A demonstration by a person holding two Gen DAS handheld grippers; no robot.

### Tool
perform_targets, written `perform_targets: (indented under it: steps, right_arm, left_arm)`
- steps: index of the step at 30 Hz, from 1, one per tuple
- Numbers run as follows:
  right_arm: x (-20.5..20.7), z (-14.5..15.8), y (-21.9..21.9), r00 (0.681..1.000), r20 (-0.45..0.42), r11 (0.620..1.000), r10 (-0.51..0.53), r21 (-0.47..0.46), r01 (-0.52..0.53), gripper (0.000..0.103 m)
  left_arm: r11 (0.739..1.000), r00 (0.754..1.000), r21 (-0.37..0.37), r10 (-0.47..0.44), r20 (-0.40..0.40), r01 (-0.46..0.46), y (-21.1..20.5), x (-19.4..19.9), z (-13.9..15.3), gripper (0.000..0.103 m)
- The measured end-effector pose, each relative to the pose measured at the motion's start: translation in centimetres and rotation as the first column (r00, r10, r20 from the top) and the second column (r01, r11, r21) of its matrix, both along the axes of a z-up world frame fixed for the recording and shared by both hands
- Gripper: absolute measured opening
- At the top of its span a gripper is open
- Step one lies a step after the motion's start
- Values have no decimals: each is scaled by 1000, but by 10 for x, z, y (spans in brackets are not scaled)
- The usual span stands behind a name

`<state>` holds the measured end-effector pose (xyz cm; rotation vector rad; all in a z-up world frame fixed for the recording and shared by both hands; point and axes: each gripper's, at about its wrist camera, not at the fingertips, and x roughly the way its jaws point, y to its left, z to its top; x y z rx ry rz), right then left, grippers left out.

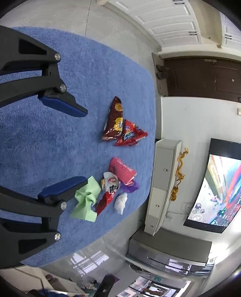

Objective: Collect trash
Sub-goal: 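Grasp the light green bag with the left tool while the right tool grasps the white tissue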

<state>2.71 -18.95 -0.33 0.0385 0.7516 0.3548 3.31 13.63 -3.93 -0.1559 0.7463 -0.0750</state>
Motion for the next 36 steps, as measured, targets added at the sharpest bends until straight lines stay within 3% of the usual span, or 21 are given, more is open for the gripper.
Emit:
perform_targets:
  steps: [8, 15, 24, 30, 32, 34, 36]
  right_arm:
    - [37, -22, 16, 997, -49, 998, 64, 15, -64, 76]
    - [95, -47, 20, 994, -78, 997, 75, -20, -77, 76]
    - [158, -93, 41, 984, -142, 993, 112, -30, -118, 76]
    - [185, -117, 58, 978, -167, 989, 121, -67, -134, 76]
    - [191, -123, 61, 976, -180, 988, 122, -74, -137, 69]
    - [192, -132, 60, 970, -207, 987, 126, -74, -144, 52]
    - [187, -132, 59, 971, -201, 986, 131, -77, -150, 42]
  left_arm:
    - [981, 984, -95, -172, -38, 168, -33, 9, -12, 65]
    - [963, 964, -79, -264, -47, 259, -81, 45, -16, 65]
    - [974, 959, -35, -227, -170, 224, -98, 98, -63, 65]
    - [975, 965, -40, -222, -139, 219, -96, 102, -66, 63]
    - [974, 966, -44, -224, -132, 220, -96, 100, -66, 57]
    - [976, 968, -46, -219, -126, 215, -94, 97, -66, 50]
    - [977, 970, -51, -211, -120, 206, -89, 92, -65, 47]
